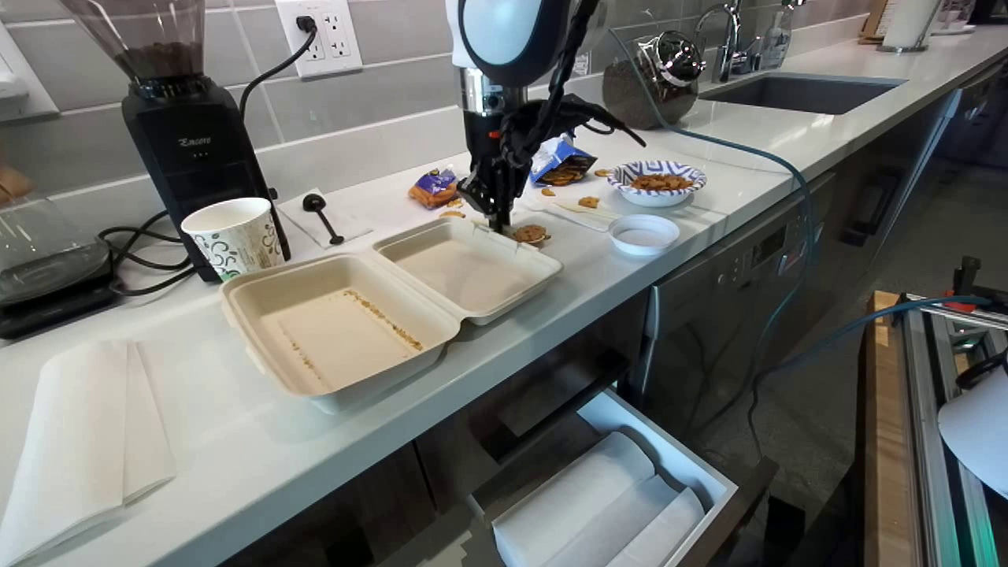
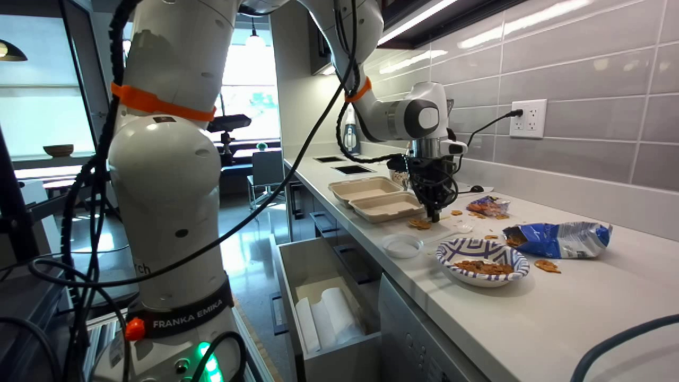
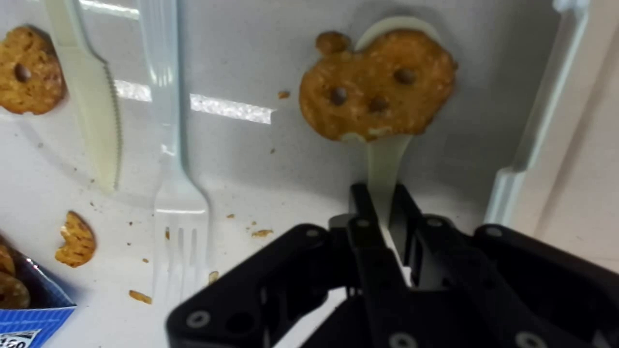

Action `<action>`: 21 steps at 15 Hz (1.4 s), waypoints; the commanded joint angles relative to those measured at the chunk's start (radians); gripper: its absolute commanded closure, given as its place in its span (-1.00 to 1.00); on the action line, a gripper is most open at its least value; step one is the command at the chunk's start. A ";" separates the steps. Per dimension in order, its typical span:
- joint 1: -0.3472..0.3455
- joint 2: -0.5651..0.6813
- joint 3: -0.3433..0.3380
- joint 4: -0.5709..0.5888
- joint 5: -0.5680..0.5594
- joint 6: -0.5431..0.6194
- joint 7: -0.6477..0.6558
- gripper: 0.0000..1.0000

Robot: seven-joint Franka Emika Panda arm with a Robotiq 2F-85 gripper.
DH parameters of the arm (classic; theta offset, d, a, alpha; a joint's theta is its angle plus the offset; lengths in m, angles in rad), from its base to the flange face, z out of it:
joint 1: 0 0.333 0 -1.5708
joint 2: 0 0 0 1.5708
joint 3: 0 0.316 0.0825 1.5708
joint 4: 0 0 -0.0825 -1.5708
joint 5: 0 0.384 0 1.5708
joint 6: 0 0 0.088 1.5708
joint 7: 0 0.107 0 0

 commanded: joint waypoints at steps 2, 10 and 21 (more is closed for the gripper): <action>0.011 -0.012 -0.008 0.013 -0.020 -0.055 0.022 0.93; 0.014 -0.050 -0.005 0.025 -0.045 -0.152 0.046 0.93; 0.023 -0.149 0.013 -0.017 -0.021 -0.172 0.144 0.93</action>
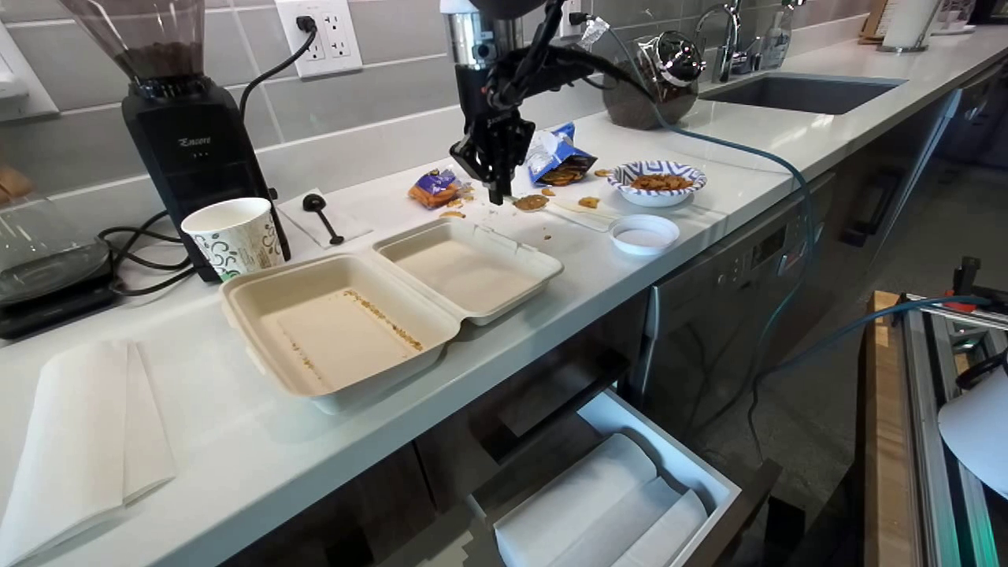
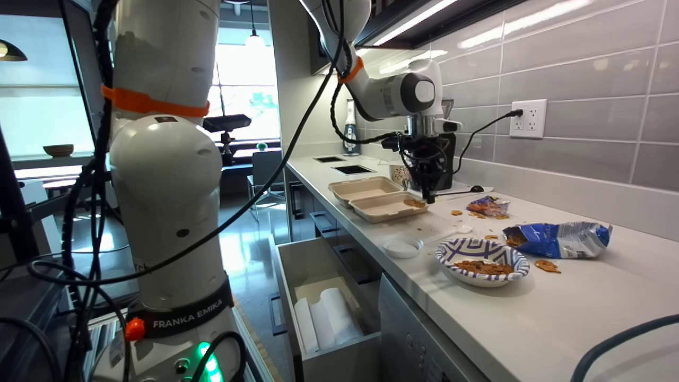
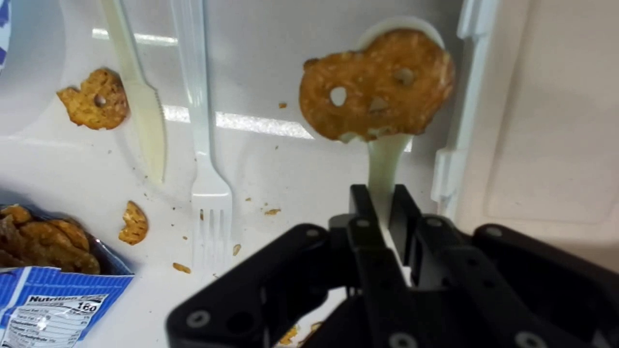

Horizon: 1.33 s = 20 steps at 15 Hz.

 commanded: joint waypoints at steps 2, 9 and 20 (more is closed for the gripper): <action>0.008 -0.063 0.013 -0.044 0.006 -0.020 0.063 0.93; 0.027 -0.099 0.056 -0.070 0.050 -0.023 0.124 0.93; 0.094 -0.132 0.134 -0.078 0.078 0.001 0.264 0.93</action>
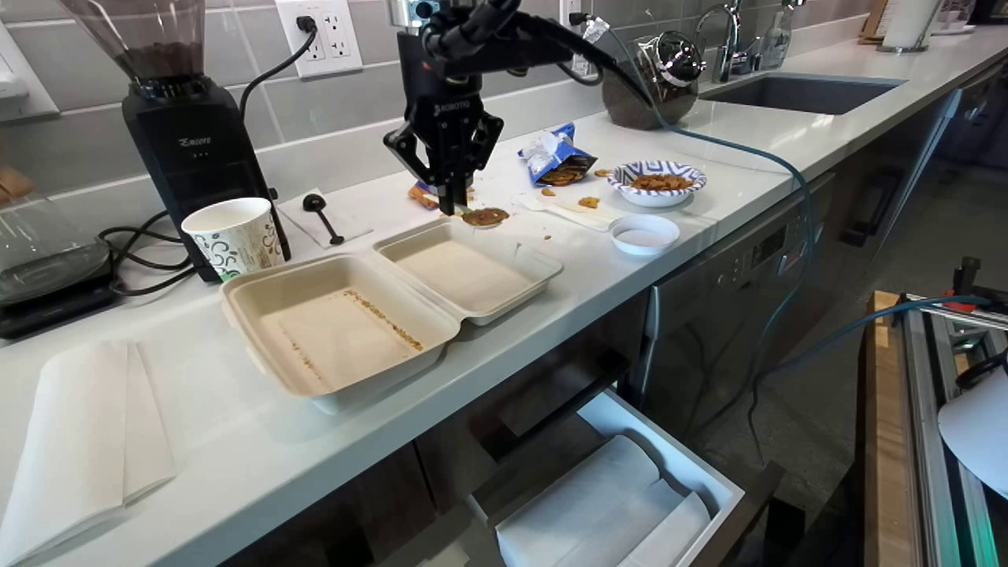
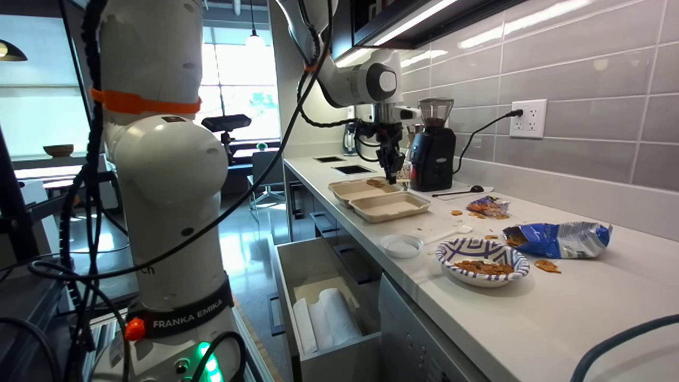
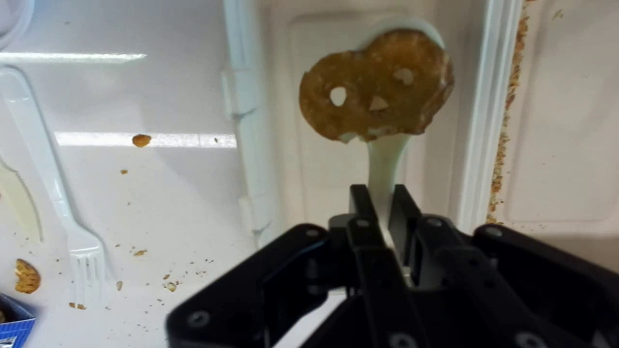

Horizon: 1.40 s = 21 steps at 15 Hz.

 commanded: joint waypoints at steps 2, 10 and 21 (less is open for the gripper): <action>0.029 -0.026 0.031 -0.021 0.021 0.005 0.024 0.93; 0.064 0.005 0.074 0.036 0.029 0.013 0.000 0.93; 0.076 0.098 0.112 0.129 0.148 0.189 -0.216 0.93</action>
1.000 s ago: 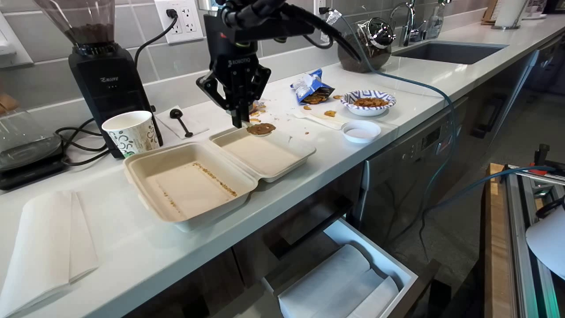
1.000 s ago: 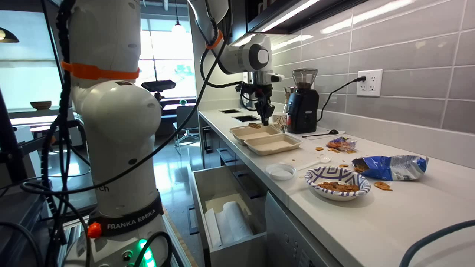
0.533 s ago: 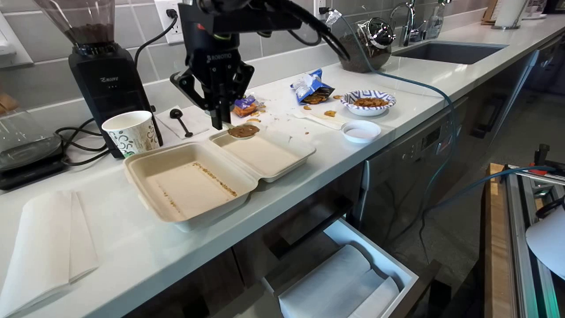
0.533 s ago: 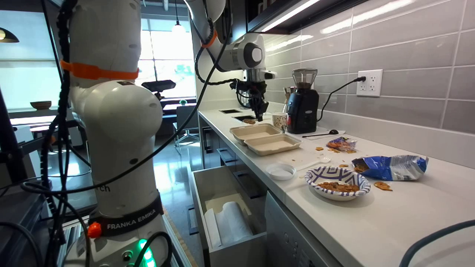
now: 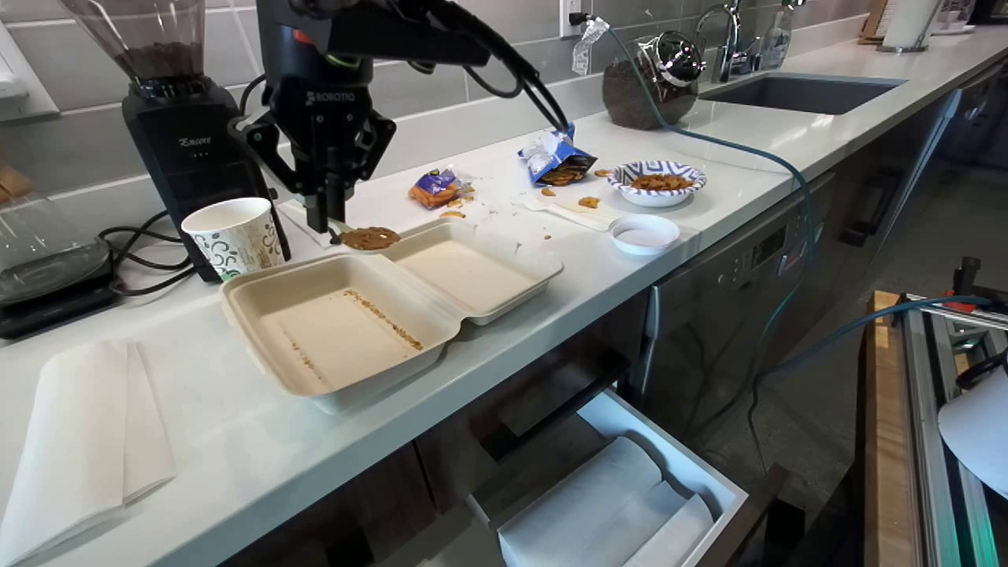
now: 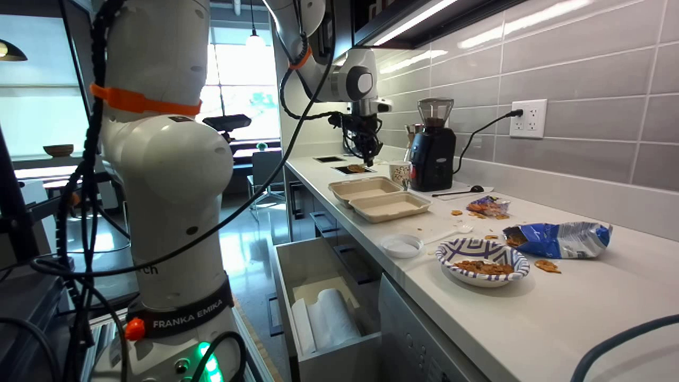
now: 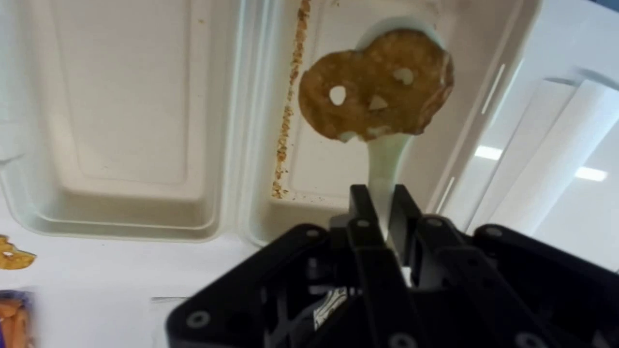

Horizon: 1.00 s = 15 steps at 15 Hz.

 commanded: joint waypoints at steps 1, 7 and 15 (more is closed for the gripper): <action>-0.001 0.050 0.014 0.035 0.081 0.080 -0.107 0.93; -0.038 0.063 0.067 0.033 0.323 0.214 -0.332 0.93; -0.104 0.084 0.141 0.056 0.599 0.273 -0.648 0.93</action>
